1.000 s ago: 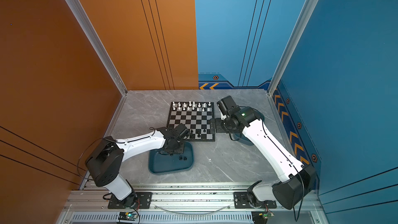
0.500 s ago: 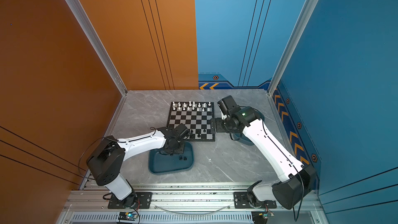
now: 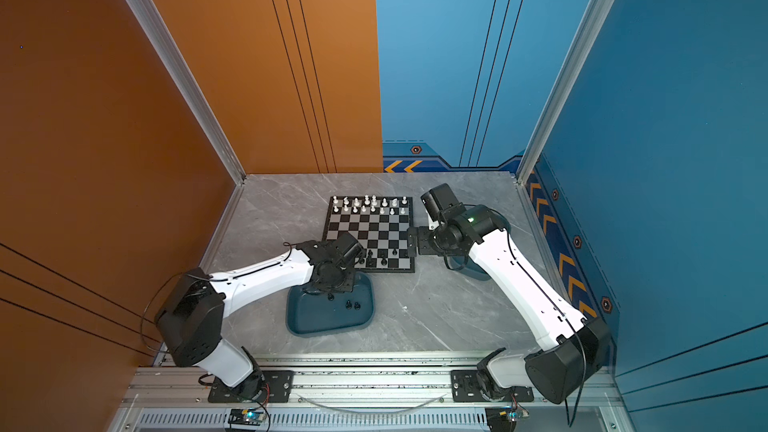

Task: Set up the chess pieces on the board
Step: 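Lift the black piece out of the tray with the left gripper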

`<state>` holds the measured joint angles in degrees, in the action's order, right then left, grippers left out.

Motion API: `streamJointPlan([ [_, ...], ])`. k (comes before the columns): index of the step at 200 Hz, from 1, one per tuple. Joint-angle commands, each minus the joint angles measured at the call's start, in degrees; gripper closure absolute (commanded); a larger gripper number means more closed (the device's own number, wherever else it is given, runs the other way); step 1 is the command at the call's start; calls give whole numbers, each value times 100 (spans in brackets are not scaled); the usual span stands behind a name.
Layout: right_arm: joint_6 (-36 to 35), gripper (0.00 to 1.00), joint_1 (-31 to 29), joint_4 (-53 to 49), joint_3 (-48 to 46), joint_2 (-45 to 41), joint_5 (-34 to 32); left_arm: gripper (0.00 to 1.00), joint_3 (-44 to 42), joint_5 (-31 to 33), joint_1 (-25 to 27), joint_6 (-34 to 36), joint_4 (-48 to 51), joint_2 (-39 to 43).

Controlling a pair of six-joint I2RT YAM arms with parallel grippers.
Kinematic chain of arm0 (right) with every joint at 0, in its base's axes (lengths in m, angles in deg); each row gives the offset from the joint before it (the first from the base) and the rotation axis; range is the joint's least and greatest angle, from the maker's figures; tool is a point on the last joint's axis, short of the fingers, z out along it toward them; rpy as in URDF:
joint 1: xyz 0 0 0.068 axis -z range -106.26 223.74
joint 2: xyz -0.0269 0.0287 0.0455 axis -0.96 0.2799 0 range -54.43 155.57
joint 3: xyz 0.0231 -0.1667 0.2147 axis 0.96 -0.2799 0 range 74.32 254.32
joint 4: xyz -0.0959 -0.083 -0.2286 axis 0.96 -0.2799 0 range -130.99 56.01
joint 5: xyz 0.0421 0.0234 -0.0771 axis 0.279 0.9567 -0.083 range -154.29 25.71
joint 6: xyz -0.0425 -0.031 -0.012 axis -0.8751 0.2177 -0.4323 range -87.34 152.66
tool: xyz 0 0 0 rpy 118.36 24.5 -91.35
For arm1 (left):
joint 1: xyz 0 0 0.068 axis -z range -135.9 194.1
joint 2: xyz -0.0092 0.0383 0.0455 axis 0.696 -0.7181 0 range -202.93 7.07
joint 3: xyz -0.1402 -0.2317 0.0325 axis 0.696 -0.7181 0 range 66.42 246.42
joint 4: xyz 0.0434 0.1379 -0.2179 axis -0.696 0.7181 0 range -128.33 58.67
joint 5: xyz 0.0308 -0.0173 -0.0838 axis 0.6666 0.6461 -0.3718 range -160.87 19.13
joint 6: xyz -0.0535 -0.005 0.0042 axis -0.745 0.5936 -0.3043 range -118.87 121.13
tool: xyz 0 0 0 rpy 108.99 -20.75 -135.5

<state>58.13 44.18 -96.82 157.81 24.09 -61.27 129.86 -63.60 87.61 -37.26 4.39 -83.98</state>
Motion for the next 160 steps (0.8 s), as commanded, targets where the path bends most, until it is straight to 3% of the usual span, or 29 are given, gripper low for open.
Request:
streamJointPlan([
  [1,-43,0,29,42,8,-37,93,100,235,192,-13,77,458,355],
  [92,-1,0,21,113,71,58,158,100,792,441,-332,329,777,671],
  [160,10,0,56,95,213,171,64,100,995,453,-698,686,724,242],
])
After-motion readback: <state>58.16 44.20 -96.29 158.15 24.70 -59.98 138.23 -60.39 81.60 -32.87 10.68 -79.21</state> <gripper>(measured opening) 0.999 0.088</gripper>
